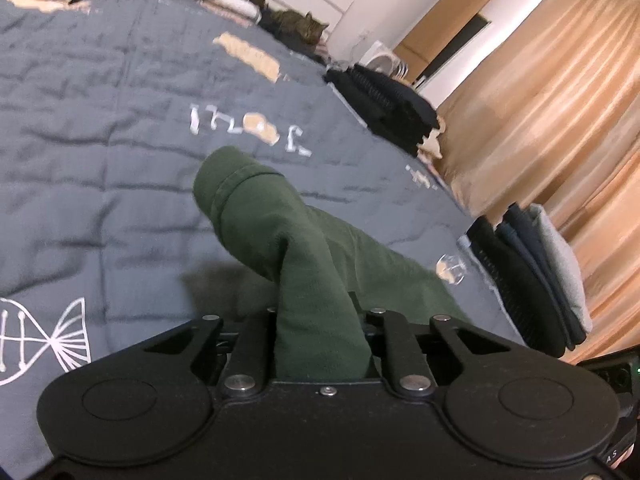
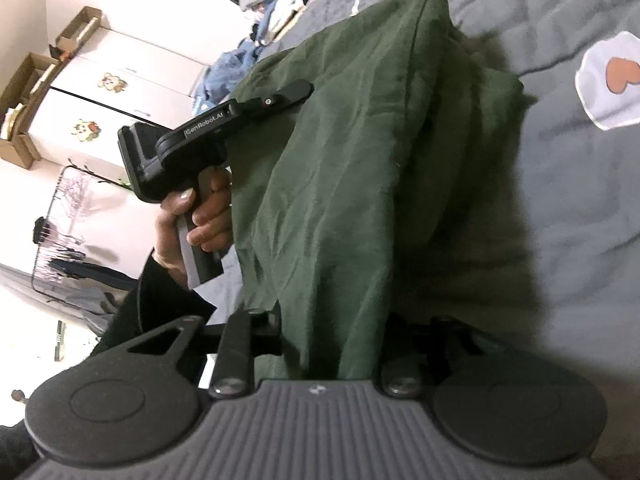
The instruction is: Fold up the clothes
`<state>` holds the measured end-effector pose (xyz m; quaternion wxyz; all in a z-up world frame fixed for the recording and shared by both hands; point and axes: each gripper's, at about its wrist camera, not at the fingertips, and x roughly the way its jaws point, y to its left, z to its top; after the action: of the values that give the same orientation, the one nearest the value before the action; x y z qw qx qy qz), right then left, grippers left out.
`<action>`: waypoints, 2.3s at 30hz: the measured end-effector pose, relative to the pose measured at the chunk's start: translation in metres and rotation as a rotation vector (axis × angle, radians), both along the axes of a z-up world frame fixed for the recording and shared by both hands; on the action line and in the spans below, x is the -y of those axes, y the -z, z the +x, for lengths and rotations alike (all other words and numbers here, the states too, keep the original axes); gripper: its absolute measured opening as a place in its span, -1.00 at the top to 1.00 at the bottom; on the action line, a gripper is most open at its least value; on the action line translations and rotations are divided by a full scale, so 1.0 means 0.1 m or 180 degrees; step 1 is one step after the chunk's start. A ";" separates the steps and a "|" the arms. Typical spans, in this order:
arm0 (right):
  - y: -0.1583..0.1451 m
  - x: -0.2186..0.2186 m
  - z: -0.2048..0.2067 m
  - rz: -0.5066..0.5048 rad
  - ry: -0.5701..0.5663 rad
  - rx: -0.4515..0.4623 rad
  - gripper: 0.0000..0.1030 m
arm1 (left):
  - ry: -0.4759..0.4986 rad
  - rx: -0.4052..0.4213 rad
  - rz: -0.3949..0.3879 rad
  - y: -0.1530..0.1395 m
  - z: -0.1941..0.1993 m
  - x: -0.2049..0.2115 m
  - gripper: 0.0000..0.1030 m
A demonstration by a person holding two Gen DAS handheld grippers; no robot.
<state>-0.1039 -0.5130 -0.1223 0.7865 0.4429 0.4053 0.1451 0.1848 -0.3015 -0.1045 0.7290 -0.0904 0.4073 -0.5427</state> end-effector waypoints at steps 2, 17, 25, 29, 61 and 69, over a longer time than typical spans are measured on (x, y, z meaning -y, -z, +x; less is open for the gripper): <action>-0.04 -0.01 -0.01 0.0024 0.0007 0.0039 0.52 | -0.0047 0.0071 -0.0043 -0.11 -0.07 -0.06 0.71; -0.22 -0.08 -0.46 0.0027 0.0229 0.0228 0.52 | -0.0385 0.0452 -0.0303 -0.79 -0.94 -0.26 0.74; -0.52 0.12 -0.89 -0.0224 0.0388 0.0261 0.52 | -0.0316 0.0557 -0.0618 -1.08 -1.55 -0.08 0.76; -0.74 0.25 -1.14 -0.0363 0.0463 0.0326 0.52 | -0.0263 0.0612 -0.0744 -1.25 -1.80 0.03 0.76; -0.96 1.72 -2.30 -0.0389 0.0599 0.0460 0.52 | -0.0114 0.0864 -0.0653 -1.69 -2.96 1.63 0.77; -1.17 2.06 -2.42 -0.0479 0.0388 0.0540 0.52 | -0.0309 0.0945 -0.0714 -1.87 -3.22 1.80 0.77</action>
<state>-0.3464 -0.7191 -0.0056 0.8563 0.3926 0.3194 0.1031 -0.1371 -0.4811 0.0829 0.7917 -0.1096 0.2274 -0.5563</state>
